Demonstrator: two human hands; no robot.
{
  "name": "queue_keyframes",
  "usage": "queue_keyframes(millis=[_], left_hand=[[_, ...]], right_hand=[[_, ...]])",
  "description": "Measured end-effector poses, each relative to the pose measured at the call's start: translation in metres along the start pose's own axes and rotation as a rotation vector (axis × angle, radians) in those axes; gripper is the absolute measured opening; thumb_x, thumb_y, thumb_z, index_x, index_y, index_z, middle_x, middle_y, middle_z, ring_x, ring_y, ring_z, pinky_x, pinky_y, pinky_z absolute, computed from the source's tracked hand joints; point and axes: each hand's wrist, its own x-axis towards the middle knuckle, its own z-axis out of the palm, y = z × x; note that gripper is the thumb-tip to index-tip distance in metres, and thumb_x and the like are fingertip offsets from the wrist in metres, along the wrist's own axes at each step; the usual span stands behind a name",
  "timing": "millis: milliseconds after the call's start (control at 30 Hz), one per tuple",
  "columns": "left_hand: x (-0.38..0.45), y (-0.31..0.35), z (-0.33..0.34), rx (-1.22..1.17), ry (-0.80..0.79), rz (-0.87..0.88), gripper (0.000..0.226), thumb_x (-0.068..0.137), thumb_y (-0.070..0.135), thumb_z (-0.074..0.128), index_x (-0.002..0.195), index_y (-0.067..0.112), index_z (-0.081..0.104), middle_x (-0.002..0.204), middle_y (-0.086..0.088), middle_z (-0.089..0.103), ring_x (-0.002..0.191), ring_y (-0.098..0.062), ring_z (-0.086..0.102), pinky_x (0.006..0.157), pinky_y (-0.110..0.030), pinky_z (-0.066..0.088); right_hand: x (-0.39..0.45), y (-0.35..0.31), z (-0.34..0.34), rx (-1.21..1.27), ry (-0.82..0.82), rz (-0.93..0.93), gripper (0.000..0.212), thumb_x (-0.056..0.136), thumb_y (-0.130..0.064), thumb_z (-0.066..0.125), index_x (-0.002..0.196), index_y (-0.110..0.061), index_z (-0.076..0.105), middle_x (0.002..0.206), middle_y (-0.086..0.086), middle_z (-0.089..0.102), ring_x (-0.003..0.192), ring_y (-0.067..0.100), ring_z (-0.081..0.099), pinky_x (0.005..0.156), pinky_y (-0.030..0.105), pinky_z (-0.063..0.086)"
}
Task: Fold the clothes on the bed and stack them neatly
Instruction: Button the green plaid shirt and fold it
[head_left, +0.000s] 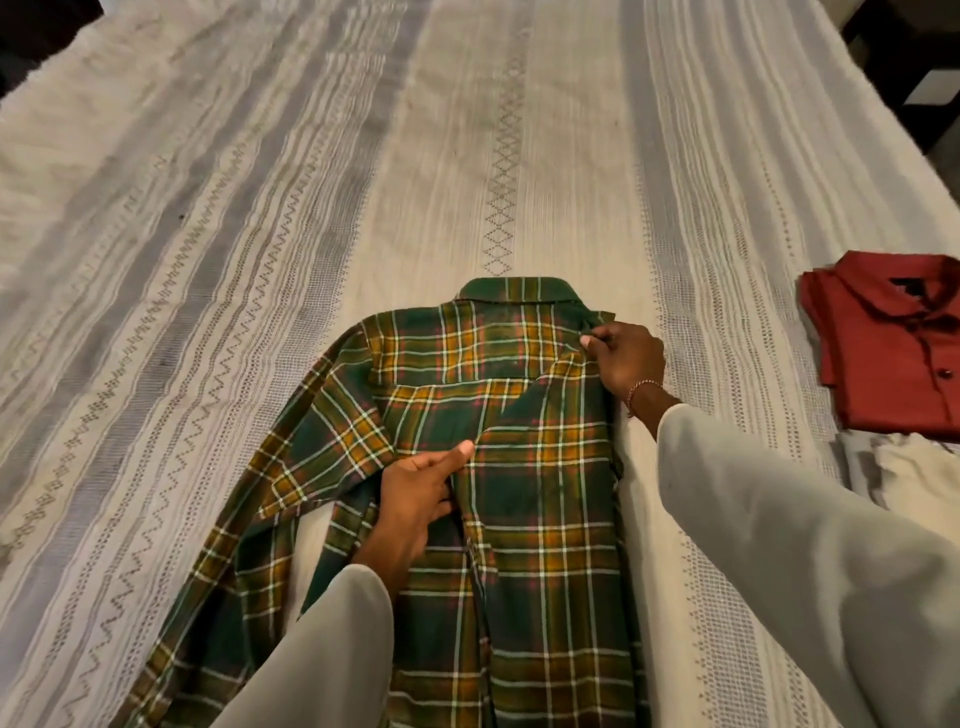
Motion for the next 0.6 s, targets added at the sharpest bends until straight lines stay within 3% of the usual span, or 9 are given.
queue_keyframes(millis=[100,200,267,400,467,600], left_hand=[[0.001,0.001,0.0,-0.022,0.002,-0.01,0.032,0.082,0.033,0.081,0.102,0.008,0.073,0.104,-0.001,0.075,0.098,-0.02,0.07,0.071,-0.027,0.058],[-0.003,0.0,0.0,-0.036,-0.009,-0.005,0.03,0.082,0.031,0.082,0.102,0.009,0.075,0.105,-0.001,0.077,0.101,-0.022,0.072,0.083,-0.033,0.06],[-0.009,0.0,-0.002,-0.027,-0.038,0.016,0.027,0.082,0.028,0.081,0.103,0.011,0.077,0.105,0.001,0.078,0.102,-0.02,0.072,0.087,-0.034,0.059],[-0.019,-0.001,-0.007,-0.045,-0.125,-0.027,0.029,0.086,0.021,0.078,0.111,0.009,0.073,0.107,-0.005,0.077,0.105,-0.025,0.072,0.091,-0.037,0.058],[-0.025,-0.001,-0.007,0.024,-0.126,-0.096,0.031,0.084,0.019,0.081,0.11,0.005,0.07,0.107,-0.011,0.076,0.105,-0.031,0.071,0.091,-0.041,0.058],[-0.028,0.0,-0.007,0.081,-0.101,-0.13,0.033,0.084,0.025,0.081,0.108,0.007,0.067,0.112,-0.011,0.072,0.104,-0.031,0.068,0.084,-0.041,0.059]], right_hand=[[-0.006,-0.003,-0.001,0.076,0.018,0.064,0.034,0.093,-0.039,0.07,0.114,-0.012,0.069,0.115,0.011,0.073,0.106,0.031,0.066,0.083,0.027,0.04],[-0.024,-0.011,-0.011,0.228,-0.031,0.136,0.048,0.091,-0.039,0.073,0.125,-0.01,0.057,0.12,0.01,0.069,0.111,0.029,0.064,0.089,0.029,0.046],[-0.049,-0.016,-0.02,0.2,-0.029,0.107,0.053,0.09,-0.04,0.075,0.13,-0.011,0.054,0.119,0.007,0.069,0.107,0.026,0.065,0.09,0.031,0.049],[-0.112,-0.004,-0.027,-0.061,-0.108,0.107,0.039,0.088,-0.052,0.072,0.109,-0.019,0.065,0.094,-0.004,0.066,0.088,0.018,0.064,0.07,0.026,0.045],[-0.138,0.006,-0.026,-0.151,-0.193,0.122,0.037,0.086,-0.054,0.072,0.103,-0.022,0.066,0.095,-0.004,0.067,0.09,0.02,0.065,0.07,0.027,0.044],[-0.151,0.014,-0.027,-0.156,-0.179,0.134,0.025,0.092,-0.039,0.071,0.105,-0.018,0.073,0.104,0.003,0.074,0.094,0.025,0.068,0.074,0.029,0.048]])
